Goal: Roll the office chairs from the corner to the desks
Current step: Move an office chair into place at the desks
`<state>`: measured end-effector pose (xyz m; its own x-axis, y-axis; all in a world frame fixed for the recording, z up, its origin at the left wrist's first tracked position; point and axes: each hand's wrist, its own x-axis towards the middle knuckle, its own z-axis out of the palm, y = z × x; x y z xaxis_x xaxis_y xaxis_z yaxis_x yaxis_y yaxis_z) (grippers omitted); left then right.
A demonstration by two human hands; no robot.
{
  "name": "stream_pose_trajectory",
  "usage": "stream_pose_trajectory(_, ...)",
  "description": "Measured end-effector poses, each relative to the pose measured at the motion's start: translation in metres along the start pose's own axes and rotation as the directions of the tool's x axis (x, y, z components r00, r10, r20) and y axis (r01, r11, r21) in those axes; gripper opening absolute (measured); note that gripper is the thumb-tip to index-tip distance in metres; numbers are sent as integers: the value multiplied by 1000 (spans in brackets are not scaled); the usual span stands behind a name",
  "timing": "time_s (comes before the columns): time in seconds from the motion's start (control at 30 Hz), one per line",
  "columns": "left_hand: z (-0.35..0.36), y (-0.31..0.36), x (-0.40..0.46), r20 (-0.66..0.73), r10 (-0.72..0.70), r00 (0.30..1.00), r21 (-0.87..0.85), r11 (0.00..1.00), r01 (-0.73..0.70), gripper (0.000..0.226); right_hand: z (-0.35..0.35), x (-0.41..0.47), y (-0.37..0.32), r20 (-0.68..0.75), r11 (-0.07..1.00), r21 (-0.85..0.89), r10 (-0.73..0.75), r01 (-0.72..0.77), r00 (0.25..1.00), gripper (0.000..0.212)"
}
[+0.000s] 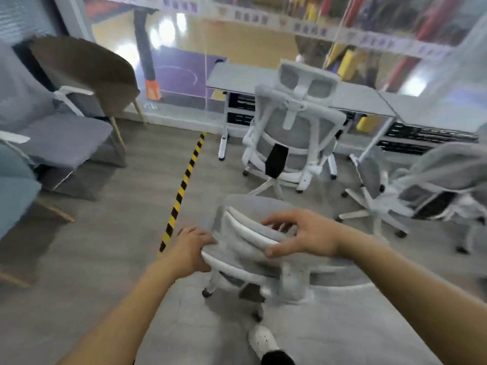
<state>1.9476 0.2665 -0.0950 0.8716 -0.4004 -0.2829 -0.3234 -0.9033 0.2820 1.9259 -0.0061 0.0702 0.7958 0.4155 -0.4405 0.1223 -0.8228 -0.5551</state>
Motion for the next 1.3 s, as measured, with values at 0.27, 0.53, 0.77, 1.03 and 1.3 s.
stream_pose_trajectory(0.27, 28, 24, -62, 8, 79, 997, -211, 974, -76, 69, 32, -53, -24, -18, 967, -77, 244, -244, 970, 69)
stream_pose_trajectory(0.53, 80, 49, -156, -19, 105, 994, -267, 958, -106, 80, 99, -135, -26, -56, 982, -30, 186, -188, 981, 66)
stream_pose_trajectory(0.77, 101, 80, -225, 16, 114, 993, -244, 964, -106, 68, 155, -204, -24, -176, 994, 59, 101, -92, 979, 78)
stream_pose_trajectory(1.03, 127, 99, -278, 55, 211, 976, -161, 966, -200, 70, 200, -260, -27, -295, 960, 138, 275, -244, 915, 71)
stream_pose_trajectory(1.3, 114, 91, -305, 242, 505, 829, -261, 857, -445, 69, 223, -282, -51, -317, 874, 154, 486, -462, 815, 62)
